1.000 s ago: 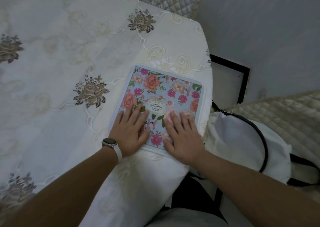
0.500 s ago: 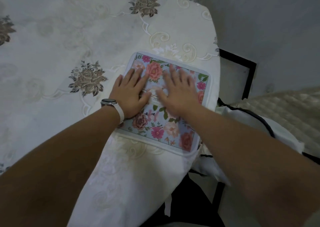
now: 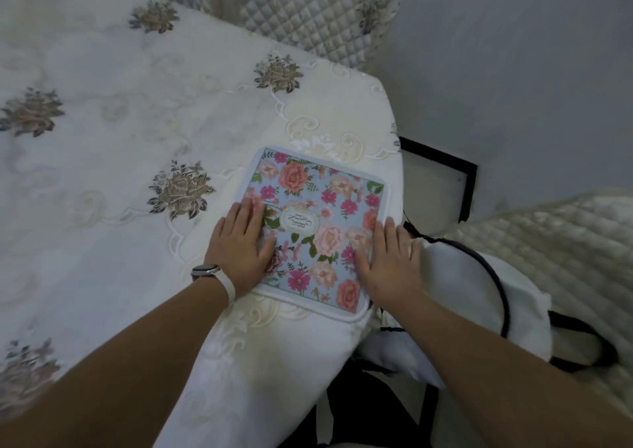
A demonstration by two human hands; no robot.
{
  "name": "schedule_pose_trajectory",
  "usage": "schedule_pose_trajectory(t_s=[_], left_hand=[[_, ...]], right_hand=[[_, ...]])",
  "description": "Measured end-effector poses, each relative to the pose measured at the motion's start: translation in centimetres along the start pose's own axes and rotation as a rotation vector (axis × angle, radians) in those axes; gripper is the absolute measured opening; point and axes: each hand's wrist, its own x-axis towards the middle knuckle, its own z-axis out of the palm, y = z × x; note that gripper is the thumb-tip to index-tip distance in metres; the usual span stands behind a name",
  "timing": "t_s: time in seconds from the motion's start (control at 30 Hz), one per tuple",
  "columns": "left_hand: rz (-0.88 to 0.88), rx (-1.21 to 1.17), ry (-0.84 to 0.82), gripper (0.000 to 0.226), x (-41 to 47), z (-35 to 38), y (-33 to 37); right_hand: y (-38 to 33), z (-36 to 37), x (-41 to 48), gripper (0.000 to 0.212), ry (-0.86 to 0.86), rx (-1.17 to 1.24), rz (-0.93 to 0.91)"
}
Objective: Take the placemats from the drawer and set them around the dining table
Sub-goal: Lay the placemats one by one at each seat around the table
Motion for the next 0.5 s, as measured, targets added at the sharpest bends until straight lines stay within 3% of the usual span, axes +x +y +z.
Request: schedule_pose_trajectory(t_s=[0.2,0.37,0.5], left_hand=[[-0.012,-0.017,-0.089,0.067,-5.6,0.1,1.8],[0.056,-0.097,-0.151,0.066,-9.6,-1.1,3.8],[-0.08,-0.299,-0.14,0.053,-12.8,-2.9,6.1]], right_hand=[[0.9,-0.2,-4.0,0.076,-0.081,-0.083,-0.114],[1.2,-2.3,-6.3,0.051,0.024,-0.115,-0.318],[1.4,-3.9,-7.6,0.047,0.047,-0.054,-0.444]])
